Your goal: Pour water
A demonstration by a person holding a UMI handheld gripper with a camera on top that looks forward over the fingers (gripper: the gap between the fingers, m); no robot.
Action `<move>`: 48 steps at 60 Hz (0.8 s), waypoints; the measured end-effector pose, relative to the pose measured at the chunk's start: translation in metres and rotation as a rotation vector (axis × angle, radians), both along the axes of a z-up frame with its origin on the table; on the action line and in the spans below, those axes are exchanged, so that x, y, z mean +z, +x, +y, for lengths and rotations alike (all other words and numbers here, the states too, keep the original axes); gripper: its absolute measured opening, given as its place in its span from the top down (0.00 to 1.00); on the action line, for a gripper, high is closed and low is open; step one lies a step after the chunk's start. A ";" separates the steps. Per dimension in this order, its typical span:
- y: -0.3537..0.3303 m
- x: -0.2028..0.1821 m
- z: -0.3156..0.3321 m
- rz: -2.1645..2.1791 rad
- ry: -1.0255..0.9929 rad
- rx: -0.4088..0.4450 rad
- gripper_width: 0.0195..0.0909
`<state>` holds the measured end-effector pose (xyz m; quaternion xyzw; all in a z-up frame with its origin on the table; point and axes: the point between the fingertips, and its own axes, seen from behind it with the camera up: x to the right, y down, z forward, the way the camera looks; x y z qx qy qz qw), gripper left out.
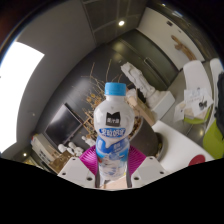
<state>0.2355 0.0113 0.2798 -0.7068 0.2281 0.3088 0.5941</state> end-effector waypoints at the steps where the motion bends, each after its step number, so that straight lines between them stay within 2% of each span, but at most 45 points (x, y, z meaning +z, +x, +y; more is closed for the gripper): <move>1: 0.012 0.007 -0.007 -0.050 0.018 -0.009 0.79; 10: 0.088 -0.001 -0.013 -0.484 0.020 -0.126 0.78; 19: 0.147 -0.063 -0.017 -0.767 -0.082 -0.180 0.78; 29: 0.170 -0.156 -0.030 -0.840 -0.195 -0.161 0.78; 37: 0.173 -0.209 -0.030 -0.835 -0.257 -0.140 0.77; 44: 0.176 -0.236 -0.039 -0.807 -0.268 -0.131 0.75; 48: 0.173 -0.233 -0.038 -0.807 -0.242 -0.155 0.71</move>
